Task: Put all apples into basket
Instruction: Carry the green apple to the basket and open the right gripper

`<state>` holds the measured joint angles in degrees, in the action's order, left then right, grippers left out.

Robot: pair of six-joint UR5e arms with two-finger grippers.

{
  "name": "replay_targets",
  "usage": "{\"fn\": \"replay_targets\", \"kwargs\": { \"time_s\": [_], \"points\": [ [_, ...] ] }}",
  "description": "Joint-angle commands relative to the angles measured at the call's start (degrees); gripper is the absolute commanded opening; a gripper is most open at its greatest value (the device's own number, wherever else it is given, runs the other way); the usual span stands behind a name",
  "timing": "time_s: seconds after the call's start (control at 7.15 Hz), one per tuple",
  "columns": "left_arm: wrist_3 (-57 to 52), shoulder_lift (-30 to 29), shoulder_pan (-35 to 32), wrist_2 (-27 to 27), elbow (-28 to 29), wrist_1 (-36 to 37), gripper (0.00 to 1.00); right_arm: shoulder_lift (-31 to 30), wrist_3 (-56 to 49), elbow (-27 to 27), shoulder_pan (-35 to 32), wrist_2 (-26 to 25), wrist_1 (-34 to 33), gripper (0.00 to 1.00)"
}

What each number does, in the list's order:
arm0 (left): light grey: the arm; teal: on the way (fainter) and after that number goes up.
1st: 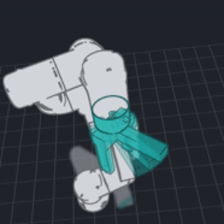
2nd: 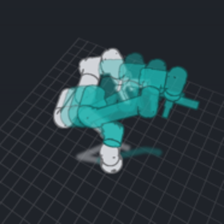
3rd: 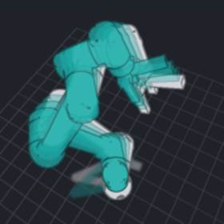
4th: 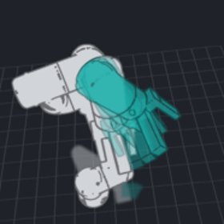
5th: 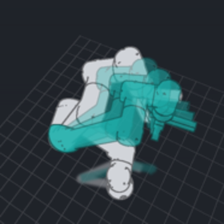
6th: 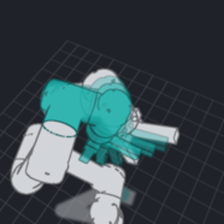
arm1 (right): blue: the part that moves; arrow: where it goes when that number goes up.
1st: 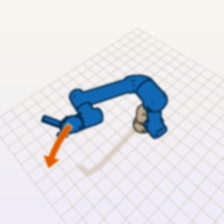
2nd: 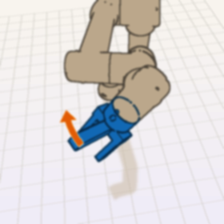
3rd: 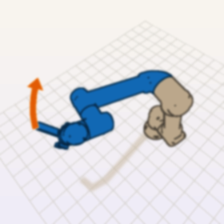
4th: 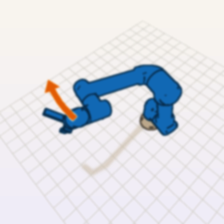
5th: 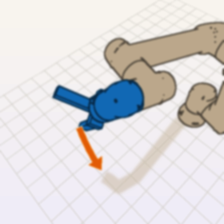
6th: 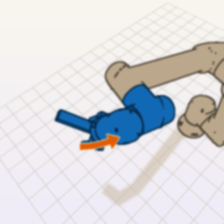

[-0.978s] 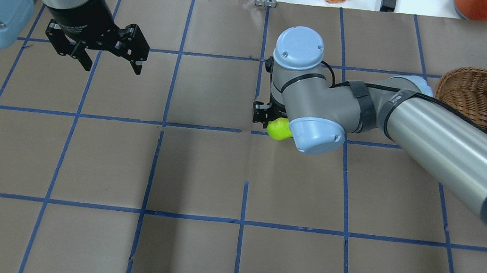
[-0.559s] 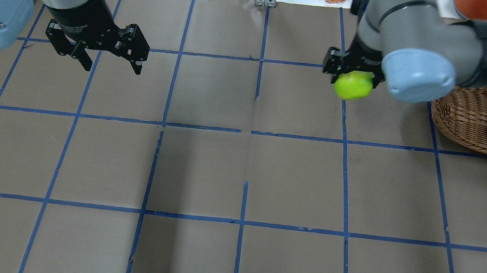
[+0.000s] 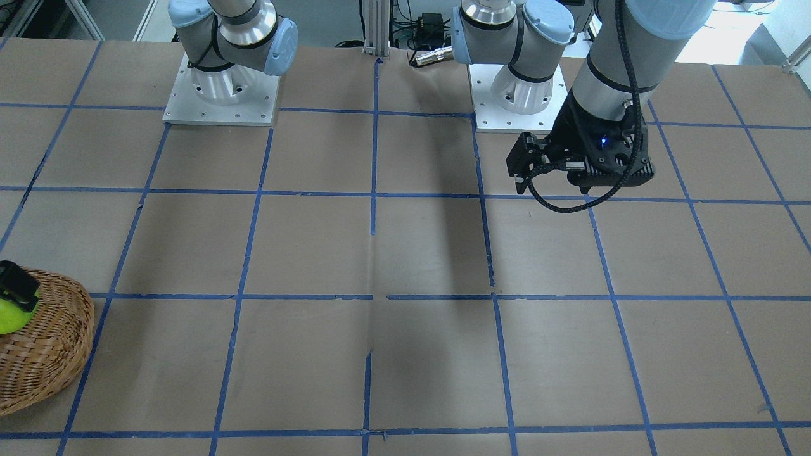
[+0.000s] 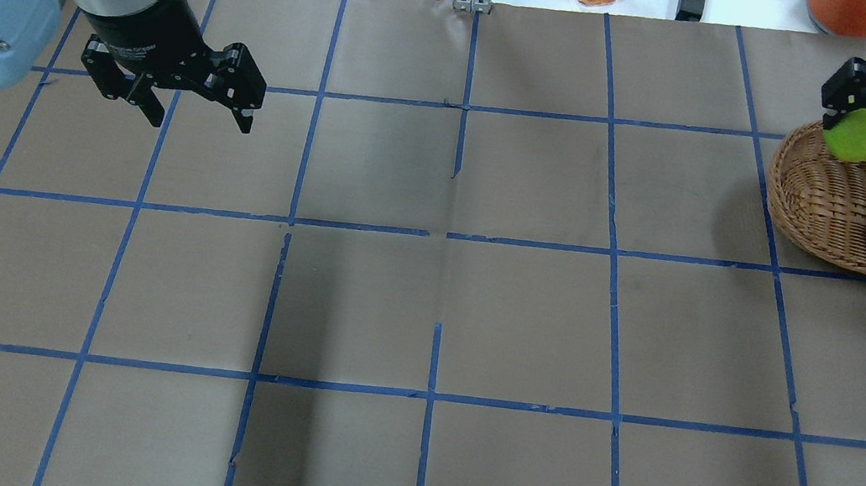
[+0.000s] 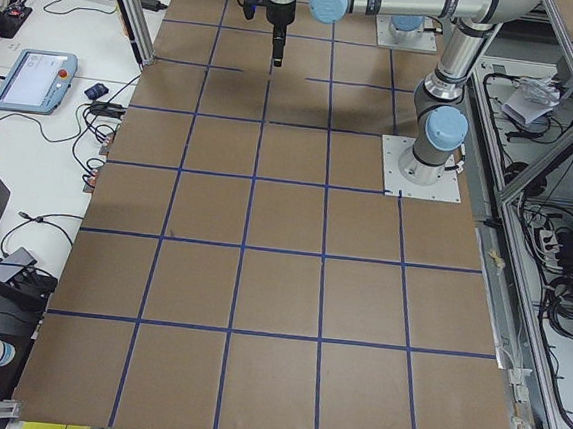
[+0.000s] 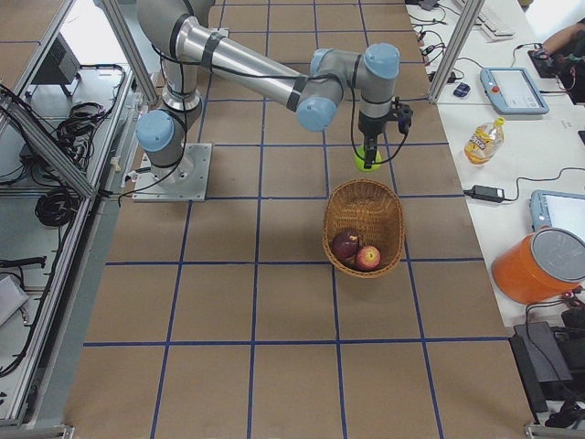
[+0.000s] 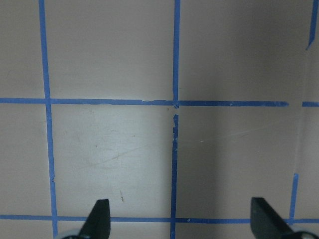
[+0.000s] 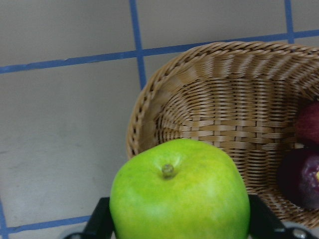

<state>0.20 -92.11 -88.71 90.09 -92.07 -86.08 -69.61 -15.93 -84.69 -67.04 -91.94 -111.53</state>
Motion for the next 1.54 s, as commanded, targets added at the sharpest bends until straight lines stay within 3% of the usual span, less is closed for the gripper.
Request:
{"fn": "replay_targets", "kwargs": {
  "time_s": [0.0,0.42,0.56,0.7,0.84,1.12,1.4],
  "points": [
    [-0.02,0.00,-0.06,0.00,-0.21,-0.05,1.00,5.08,-3.30,-0.04,2.62,-0.26,-5.52,0.00],
    [-0.02,0.00,0.03,0.00,-0.21,-0.05,1.00,9.92,-3.58,-0.92,5.08,-0.26,-6.42,0.00],
    [-0.02,0.00,0.03,0.00,-0.21,0.03,1.00,10.28,-3.75,-0.83,5.60,0.00,-6.51,0.15],
    [-0.02,0.00,0.03,0.00,-0.21,0.03,1.00,10.81,-3.58,-0.83,5.61,0.61,-9.64,0.98],
    [-0.02,0.00,0.03,0.00,-0.21,0.03,1.00,11.86,-3.41,-0.83,5.61,0.01,-11.59,1.00],
    [-0.02,0.00,0.03,0.00,-0.21,0.03,1.00,11.17,-3.49,-0.31,5.61,-0.26,-8.47,1.00],
    [-0.02,0.00,0.03,0.00,-0.21,0.03,1.00,4.18,-2.88,1.63,4.91,-3.25,3.80,1.00]
  ]
}}
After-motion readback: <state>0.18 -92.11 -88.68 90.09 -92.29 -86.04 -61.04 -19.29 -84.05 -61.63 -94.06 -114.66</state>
